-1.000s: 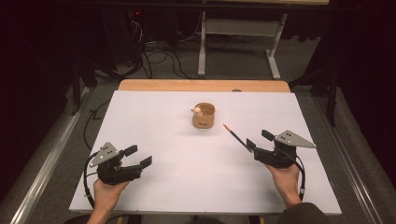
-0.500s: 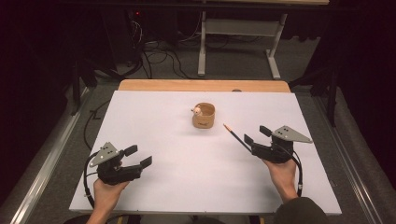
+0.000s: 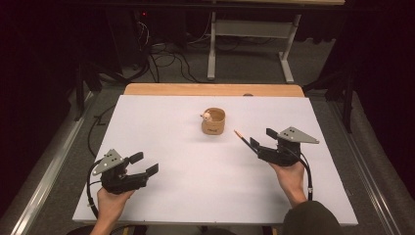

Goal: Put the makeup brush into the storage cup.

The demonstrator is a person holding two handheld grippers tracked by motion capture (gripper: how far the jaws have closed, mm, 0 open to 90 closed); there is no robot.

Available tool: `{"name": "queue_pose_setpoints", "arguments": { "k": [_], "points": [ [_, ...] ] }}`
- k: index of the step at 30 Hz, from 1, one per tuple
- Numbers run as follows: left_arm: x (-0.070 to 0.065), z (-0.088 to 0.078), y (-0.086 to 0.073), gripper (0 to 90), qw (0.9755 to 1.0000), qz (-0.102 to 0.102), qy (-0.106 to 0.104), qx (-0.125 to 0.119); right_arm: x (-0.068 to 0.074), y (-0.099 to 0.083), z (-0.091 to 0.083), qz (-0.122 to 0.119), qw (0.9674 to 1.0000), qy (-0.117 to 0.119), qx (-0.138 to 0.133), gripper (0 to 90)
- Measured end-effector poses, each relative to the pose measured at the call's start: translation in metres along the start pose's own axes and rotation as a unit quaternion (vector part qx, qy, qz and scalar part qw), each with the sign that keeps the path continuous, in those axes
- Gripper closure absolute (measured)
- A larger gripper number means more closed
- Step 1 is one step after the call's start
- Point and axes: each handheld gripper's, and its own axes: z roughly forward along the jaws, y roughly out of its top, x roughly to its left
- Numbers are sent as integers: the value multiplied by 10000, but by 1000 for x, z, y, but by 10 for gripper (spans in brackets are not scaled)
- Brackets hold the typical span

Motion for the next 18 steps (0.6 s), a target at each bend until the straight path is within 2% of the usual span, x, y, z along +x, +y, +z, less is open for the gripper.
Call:
{"name": "queue_pose_setpoints", "arguments": {
  "k": [18],
  "points": [
    [-1, 2, 0, 243, 10000, 43, -22, 72, 4, 11, 21, -111, 9999, -34, 48, 301]
  ]
}}
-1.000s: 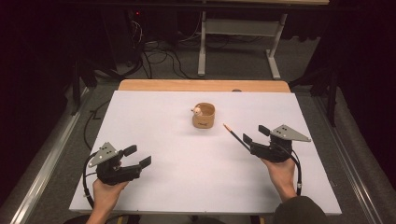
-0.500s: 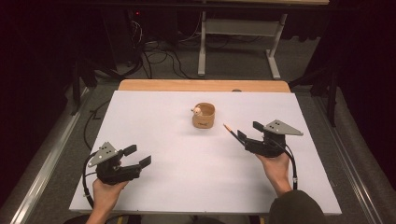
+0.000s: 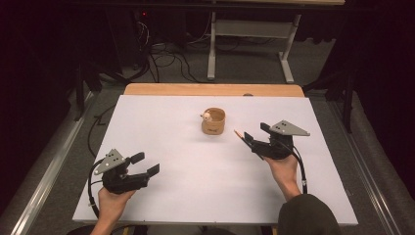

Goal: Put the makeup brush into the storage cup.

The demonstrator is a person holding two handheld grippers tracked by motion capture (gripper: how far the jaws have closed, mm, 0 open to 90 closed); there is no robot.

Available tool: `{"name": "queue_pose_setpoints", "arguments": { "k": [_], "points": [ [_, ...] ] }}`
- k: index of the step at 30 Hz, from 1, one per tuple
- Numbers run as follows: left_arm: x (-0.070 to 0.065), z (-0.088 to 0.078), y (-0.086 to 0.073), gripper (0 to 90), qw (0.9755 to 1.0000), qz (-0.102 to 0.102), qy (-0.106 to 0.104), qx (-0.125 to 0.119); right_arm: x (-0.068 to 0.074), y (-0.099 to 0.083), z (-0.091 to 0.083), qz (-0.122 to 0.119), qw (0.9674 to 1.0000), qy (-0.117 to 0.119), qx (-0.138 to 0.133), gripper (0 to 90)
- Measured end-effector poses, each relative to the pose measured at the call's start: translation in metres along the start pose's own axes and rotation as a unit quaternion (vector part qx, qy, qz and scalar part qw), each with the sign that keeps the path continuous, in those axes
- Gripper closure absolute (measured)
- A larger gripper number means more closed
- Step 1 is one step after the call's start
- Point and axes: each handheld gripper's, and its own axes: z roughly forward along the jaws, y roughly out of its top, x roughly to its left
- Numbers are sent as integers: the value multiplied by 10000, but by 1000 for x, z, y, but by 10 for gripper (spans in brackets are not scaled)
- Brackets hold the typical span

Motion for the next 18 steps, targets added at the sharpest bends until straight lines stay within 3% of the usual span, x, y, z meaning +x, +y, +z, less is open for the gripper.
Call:
{"name": "queue_pose_setpoints", "arguments": {
  "k": [18],
  "points": [
    [1, -1, 1, 243, 10000, -25, -11, -30, -2, 9, 10, 64, 9999, -62, -63, 300]
  ]
}}
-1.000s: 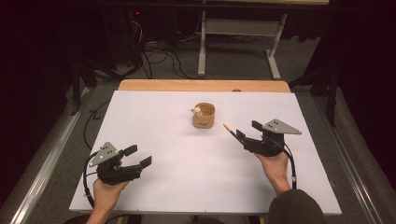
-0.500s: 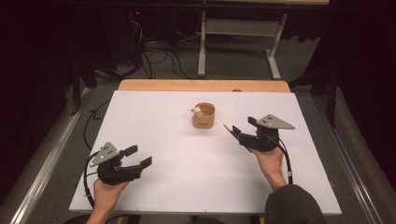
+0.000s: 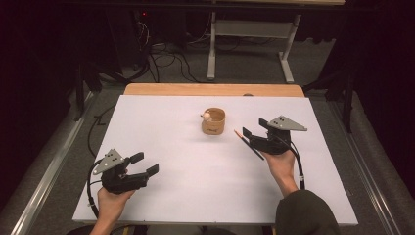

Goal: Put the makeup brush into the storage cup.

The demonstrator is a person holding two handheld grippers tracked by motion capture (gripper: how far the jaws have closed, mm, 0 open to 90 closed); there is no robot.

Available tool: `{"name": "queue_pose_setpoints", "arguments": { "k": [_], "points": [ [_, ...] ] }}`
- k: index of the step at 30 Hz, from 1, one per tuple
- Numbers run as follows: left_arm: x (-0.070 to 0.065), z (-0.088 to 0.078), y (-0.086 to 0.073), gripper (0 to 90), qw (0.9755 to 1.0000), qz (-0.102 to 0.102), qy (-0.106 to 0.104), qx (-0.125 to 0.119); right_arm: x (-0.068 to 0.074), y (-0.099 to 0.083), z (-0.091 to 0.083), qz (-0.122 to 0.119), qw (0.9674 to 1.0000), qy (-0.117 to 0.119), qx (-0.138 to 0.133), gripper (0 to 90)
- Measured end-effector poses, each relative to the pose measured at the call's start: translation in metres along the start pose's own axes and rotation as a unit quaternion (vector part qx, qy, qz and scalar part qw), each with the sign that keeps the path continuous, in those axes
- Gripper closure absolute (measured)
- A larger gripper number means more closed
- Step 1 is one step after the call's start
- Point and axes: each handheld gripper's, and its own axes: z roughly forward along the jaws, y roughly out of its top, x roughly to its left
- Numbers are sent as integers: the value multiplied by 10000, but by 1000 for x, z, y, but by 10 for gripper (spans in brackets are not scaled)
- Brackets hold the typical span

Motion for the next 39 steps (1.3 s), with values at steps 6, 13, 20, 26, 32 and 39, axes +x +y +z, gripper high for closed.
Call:
{"name": "queue_pose_setpoints", "arguments": {
  "k": [6, 13, 20, 26, 32, 39],
  "points": [
    [-1, 1, -1, 243, 10000, 27, -15, 40, -1, 2, 5, 39, 10000, -18, -2, 301],
    [0, 0, 0, 243, 10000, 15, -15, 14, -2, 5, 10, 59, 10000, -47, 24, 303],
    [0, 0, 0, 243, 10000, 8, -20, 26, 0, 10, 17, 39, 10000, -27, 42, 303],
    [-1, 1, 0, 243, 10000, 22, -34, 35, 2, 12, 24, 34, 9999, -9, 109, 304],
    [0, -1, 0, 243, 10000, -3, -24, -11, 4, 14, 32, 53, 9999, 3, 134, 307],
    [-1, 0, 0, 243, 10000, 47, -36, 32, 7, 16, 41, 19, 9999, 22, 167, 307]
  ]
}}
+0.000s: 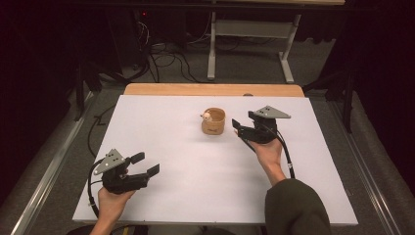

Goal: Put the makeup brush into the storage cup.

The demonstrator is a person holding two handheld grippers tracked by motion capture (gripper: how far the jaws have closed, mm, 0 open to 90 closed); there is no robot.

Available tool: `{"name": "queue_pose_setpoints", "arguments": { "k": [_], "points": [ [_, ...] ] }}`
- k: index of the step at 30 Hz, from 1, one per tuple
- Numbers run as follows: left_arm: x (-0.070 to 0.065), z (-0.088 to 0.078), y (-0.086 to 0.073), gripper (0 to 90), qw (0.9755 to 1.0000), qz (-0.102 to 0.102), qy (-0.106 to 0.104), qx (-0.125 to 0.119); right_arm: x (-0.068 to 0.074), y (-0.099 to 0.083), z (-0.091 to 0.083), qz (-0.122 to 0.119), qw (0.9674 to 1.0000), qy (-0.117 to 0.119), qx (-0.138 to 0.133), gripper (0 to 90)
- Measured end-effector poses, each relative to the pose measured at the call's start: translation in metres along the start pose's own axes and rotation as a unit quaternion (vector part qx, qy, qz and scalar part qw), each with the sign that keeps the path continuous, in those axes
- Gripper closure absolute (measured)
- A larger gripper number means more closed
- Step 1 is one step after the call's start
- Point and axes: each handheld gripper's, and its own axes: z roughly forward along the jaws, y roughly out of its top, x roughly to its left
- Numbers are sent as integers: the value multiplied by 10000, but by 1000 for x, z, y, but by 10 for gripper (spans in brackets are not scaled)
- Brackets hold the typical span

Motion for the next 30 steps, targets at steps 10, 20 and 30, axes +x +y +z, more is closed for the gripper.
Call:
{"name": "queue_pose_setpoints", "arguments": {
  "k": [10, 20, 30],
  "points": [
    [0, 2, 0, 243, 10000, -15, -14, 7, -4, -2, 3, 112, 9998, -10, 135, 306],
    [-1, 2, 0, 242, 10000, 18, -14, 31, -12, 0, 1, 272, 9969, -74, 731, 311],
    [0, 1, 0, 242, 10000, -16, -7, 1, -18, 10, 0, 347, 9893, -91, 1413, 342]
  ]
}}
